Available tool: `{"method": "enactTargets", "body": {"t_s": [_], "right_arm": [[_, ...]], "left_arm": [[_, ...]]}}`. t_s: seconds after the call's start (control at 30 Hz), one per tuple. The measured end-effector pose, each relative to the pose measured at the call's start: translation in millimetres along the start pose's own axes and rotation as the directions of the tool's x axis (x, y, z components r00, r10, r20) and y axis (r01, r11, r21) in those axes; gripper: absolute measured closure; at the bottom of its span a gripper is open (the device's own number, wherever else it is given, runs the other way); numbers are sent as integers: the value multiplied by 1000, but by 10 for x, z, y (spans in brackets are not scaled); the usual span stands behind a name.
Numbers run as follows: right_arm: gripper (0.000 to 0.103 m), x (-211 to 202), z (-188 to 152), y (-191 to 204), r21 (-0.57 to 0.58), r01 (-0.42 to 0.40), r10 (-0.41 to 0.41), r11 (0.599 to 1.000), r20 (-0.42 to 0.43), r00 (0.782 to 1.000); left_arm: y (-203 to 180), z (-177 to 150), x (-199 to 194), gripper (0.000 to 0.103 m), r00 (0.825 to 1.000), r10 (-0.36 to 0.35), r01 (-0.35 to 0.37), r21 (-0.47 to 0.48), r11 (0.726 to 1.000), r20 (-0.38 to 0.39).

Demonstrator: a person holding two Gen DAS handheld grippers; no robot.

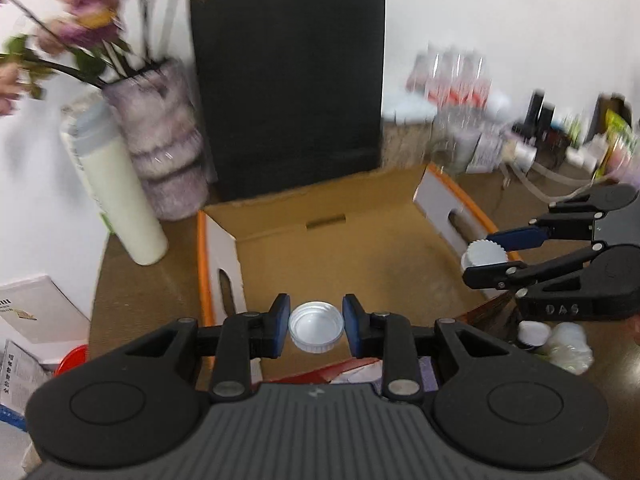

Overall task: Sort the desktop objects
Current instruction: 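Carry both caps over the cardboard box and open both tools to drop them, then move both open tools back toward the objects on the table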

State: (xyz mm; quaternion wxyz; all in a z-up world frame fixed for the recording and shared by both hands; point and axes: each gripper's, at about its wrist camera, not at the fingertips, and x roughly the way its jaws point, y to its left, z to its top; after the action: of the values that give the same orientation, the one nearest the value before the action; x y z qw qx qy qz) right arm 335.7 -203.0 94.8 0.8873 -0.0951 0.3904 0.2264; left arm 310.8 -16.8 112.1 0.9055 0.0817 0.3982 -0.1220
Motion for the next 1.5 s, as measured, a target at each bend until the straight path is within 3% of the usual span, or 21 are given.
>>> {"method": "enactTargets", "body": {"t_s": [0.17, 0.27, 0.47, 0.5, 0.53, 0.6, 0.67, 0.77, 0.8, 0.83, 1.07, 1.27, 1.5], "right_arm": [[64, 563, 13, -85, 80, -7, 13, 997, -65, 998], [64, 874, -30, -177, 127, 14, 0, 992, -113, 994], [64, 1121, -34, -258, 120, 49, -33, 992, -135, 990], [61, 1142, -30, -244, 110, 45, -29, 993, -144, 989], [49, 1156, -40, -228, 103, 46, -31, 994, -147, 989], [34, 1185, -62, -184, 77, 49, -36, 996, -156, 987], [28, 1149, -104, -119, 53, 53, -44, 997, -152, 987], [18, 1032, -148, -111, 77, 70, -59, 995, -135, 989], [6, 927, -149, -162, 106, 60, -47, 993, -117, 992], [1, 927, -149, -162, 106, 60, -47, 993, -117, 992], [0, 400, -174, -84, 106, 88, -87, 991, -13, 996], [0, -175, -551, 247, 91, 85, -91, 992, 73, 993], [0, -622, -1084, 559, 48, 85, -91, 995, 143, 986]], "left_arm": [[42, 130, 684, 74, 999, -4, 0, -81, 997, -52], [42, 170, 1067, 74, 993, 37, -47, -90, 995, -109], [26, 131, 1409, 74, 982, 65, -82, -92, 992, -175], [19, 116, 1428, 73, 981, 70, -87, -92, 992, -179], [-3, 107, 1429, 72, 980, 79, -95, -86, 992, -181], [-39, 100, 1410, 61, 981, 105, -117, -67, 991, -164], [-53, 88, 1333, 31, 982, 136, -144, -58, 988, -129], [-50, 71, 1147, 13, 984, 168, -172, -60, 983, -58], [-50, 62, 1081, 9, 984, 175, -177, -64, 982, -43], [-52, 45, 996, 0, 984, 179, -180, -72, 981, -25], [-161, -51, 436, 0, 978, 184, -174, -100, 980, 95], [-259, -412, -114, 0, 965, 181, -170, -75, 983, 192], [-365, -973, -534, 0, 956, 149, -140, -53, 989, 253]]}}
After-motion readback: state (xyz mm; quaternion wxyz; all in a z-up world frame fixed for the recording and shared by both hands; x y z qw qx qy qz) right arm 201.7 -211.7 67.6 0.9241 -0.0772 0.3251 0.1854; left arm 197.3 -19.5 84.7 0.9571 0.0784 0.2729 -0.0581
